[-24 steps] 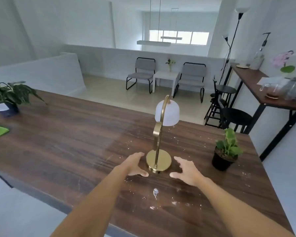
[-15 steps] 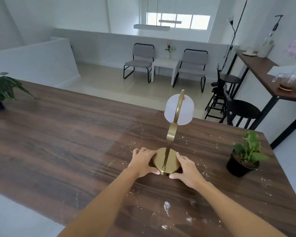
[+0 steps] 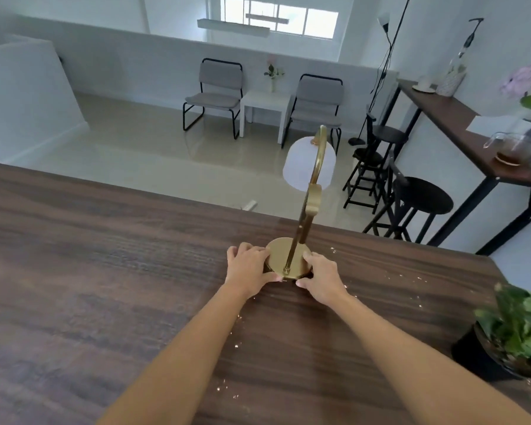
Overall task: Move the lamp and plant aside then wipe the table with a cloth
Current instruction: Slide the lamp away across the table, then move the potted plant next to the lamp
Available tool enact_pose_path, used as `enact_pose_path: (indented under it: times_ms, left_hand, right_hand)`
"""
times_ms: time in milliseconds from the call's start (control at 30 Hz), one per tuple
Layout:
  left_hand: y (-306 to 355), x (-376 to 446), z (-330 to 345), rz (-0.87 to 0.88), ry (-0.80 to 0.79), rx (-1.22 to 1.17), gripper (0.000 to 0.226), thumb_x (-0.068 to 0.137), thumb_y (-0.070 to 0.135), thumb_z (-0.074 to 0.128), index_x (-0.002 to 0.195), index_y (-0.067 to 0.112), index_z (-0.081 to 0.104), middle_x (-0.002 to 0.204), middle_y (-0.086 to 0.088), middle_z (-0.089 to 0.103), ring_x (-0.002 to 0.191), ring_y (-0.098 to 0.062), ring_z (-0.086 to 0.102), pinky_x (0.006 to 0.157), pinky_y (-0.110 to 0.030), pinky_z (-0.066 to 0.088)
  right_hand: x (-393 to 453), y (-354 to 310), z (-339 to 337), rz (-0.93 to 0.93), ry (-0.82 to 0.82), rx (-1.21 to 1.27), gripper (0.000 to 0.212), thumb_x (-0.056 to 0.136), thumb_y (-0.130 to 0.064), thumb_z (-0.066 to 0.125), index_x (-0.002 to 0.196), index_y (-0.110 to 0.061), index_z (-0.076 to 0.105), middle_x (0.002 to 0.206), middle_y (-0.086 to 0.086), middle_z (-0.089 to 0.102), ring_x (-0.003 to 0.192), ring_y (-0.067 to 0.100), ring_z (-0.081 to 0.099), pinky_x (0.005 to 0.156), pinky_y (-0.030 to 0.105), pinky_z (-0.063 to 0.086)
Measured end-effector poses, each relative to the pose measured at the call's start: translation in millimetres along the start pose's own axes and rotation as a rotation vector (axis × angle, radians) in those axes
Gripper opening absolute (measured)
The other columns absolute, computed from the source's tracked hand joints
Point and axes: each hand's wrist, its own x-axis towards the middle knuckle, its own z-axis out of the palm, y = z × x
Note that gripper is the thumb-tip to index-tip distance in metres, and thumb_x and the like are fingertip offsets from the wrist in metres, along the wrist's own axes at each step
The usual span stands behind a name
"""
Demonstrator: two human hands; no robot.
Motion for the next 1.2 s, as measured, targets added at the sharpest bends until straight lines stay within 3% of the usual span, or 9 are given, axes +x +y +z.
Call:
enact_pose_path:
  times_ms: [133, 367, 467, 600, 667, 833, 1000, 1100, 1200]
  left_hand:
    - [-21, 30, -5, -0.04, 0.027, 0.032, 0.061, 0.079, 0.059, 0.058, 0.127, 0.022, 0.054, 0.137, 0.006, 0.055, 0.129, -0.022, 0.036, 0.104, -0.043, 0.023]
    - [-39, 63, -13, -0.094, -0.018, 0.024, 0.061, 0.083, 0.058, 0.055, 0.135, 0.025, 0.047, 0.139, 0.005, 0.053, 0.132, -0.025, 0.035, 0.107, -0.046, 0.02]
    - [-40, 68, -16, -0.152, -0.061, 0.023, 0.064, 0.085, 0.058, 0.053, 0.141, 0.028, 0.04, 0.137, 0.0, 0.055, 0.133, -0.028, 0.034, 0.11, -0.049, 0.019]
    - [-35, 65, -17, -0.261, -0.144, -0.036, 0.066, 0.088, 0.05, 0.053, 0.147, 0.034, 0.027, 0.147, -0.001, 0.045, 0.139, -0.032, 0.028, 0.113, -0.057, 0.015]
    - [-33, 57, -13, -0.297, -0.167, -0.072, 0.07, 0.089, 0.047, 0.053, 0.149, 0.034, 0.019, 0.154, 0.0, 0.035, 0.141, -0.032, 0.026, 0.112, -0.061, 0.016]
    - [-12, 17, 6, -0.298, -0.008, -0.158, 0.072, 0.087, 0.039, 0.058, 0.148, 0.022, 0.024, 0.154, -0.006, 0.034, 0.141, -0.031, 0.029, 0.109, -0.062, 0.027]
    - [74, -41, 16, -0.111, 0.101, -0.381, 0.059, 0.091, 0.028, 0.059, 0.142, 0.01, 0.039, 0.148, -0.009, 0.044, 0.142, -0.028, 0.03, 0.114, -0.046, 0.03]
    - [137, -73, 27, -0.008, 0.077, -0.533, 0.05, 0.091, 0.025, 0.06, 0.138, 0.013, 0.047, 0.138, 0.004, 0.051, 0.134, -0.014, 0.041, 0.111, -0.031, 0.033]
    - [195, -95, 51, 0.013, 0.009, -0.691, 0.038, 0.089, 0.023, 0.062, 0.127, 0.018, 0.059, 0.125, 0.009, 0.063, 0.119, -0.006, 0.056, 0.1, -0.021, 0.043]
  right_hand:
    - [41, -17, 5, 0.002, -0.029, 0.012, 0.074, 0.083, -0.009, 0.073, 0.146, -0.004, 0.035, 0.153, 0.012, 0.037, 0.141, 0.033, 0.032, 0.117, 0.044, 0.028]
    - [81, -31, 10, -0.001, -0.047, -0.028, 0.057, 0.084, -0.013, 0.071, 0.134, -0.001, 0.048, 0.126, 0.013, 0.051, 0.123, 0.036, 0.046, 0.105, 0.04, 0.04]
    - [86, -40, 5, -0.009, -0.131, -0.097, 0.067, 0.091, -0.016, 0.063, 0.147, -0.002, 0.029, 0.142, 0.017, 0.038, 0.134, 0.039, 0.036, 0.112, 0.042, 0.033]
    - [70, -40, -9, -0.016, -0.322, -0.161, 0.081, 0.095, -0.019, 0.056, 0.154, -0.01, 0.001, 0.162, 0.021, -0.001, 0.148, 0.039, 0.009, 0.118, 0.043, 0.019]
    - [45, -34, -13, -0.044, -0.347, -0.094, 0.083, 0.096, -0.018, 0.055, 0.154, -0.012, -0.004, 0.163, 0.016, -0.003, 0.149, 0.034, 0.005, 0.119, 0.041, 0.015]
    - [-42, 11, -25, -0.15, -0.166, 0.108, 0.071, 0.096, -0.016, 0.054, 0.154, -0.011, 0.013, 0.162, 0.009, 0.015, 0.15, 0.019, 0.01, 0.122, 0.031, 0.011]
    - [-153, 85, -56, -0.234, 0.002, 0.191, 0.058, 0.097, -0.021, 0.054, 0.15, -0.02, 0.031, 0.155, -0.004, 0.033, 0.145, 0.008, 0.024, 0.118, 0.024, 0.022]
    - [-219, 143, -75, -0.224, 0.071, 0.221, 0.044, 0.093, -0.021, 0.058, 0.137, -0.025, 0.054, 0.137, -0.016, 0.054, 0.129, -0.007, 0.044, 0.108, 0.018, 0.036]
    - [-269, 202, -98, -0.027, 0.176, 0.328, 0.03, 0.089, -0.015, 0.066, 0.099, -0.043, 0.071, 0.099, -0.031, 0.071, 0.101, -0.009, 0.064, 0.09, 0.014, 0.05]
